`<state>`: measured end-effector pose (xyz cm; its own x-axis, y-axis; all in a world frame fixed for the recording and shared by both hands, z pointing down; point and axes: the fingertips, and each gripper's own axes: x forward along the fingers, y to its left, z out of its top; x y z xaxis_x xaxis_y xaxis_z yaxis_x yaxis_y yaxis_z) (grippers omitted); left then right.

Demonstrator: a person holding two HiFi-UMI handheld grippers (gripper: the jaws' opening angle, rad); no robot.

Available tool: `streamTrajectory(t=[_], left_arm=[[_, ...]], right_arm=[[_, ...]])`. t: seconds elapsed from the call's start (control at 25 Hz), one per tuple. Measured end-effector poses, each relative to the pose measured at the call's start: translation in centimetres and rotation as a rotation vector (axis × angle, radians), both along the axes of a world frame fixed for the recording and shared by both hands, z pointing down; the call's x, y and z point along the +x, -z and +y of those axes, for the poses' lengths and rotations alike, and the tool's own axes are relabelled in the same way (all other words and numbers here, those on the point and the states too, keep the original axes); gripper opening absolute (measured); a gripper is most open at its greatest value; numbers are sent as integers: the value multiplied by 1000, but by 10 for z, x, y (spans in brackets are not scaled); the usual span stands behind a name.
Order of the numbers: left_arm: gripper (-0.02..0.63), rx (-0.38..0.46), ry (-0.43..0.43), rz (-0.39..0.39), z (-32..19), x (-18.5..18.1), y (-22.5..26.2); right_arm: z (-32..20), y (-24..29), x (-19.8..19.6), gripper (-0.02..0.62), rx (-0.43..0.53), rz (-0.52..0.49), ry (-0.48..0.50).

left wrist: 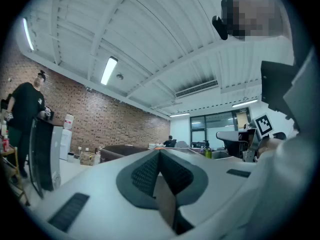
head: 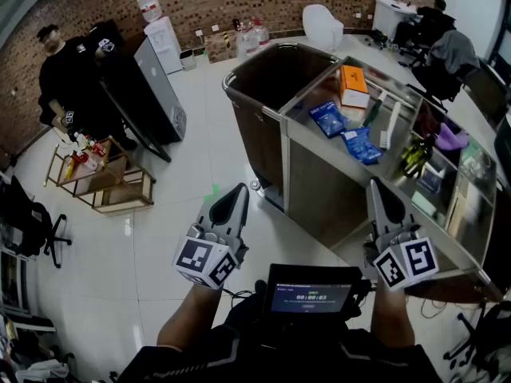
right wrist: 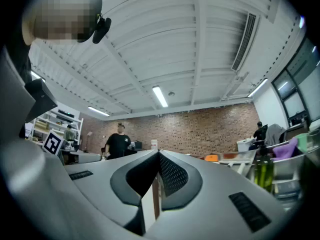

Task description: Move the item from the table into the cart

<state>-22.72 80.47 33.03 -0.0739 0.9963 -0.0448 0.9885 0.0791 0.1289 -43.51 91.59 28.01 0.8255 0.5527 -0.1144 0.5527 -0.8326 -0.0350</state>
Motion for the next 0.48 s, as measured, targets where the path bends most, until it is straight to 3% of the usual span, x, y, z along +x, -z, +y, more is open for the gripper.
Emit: streamTrajectory(t=[0.2,0.32,0.48], left_arm=[[0,10,99,-3,-60,150,-1],[0,17,213,-30,-103,238,-7],[0,16,356,-55,-150,317,-6]], right_arm=[[-38,11,164,5,-19,10,114],[-60,11,269,5,-14,-15,225],[-89,12,383,5,-9,-26,405]])
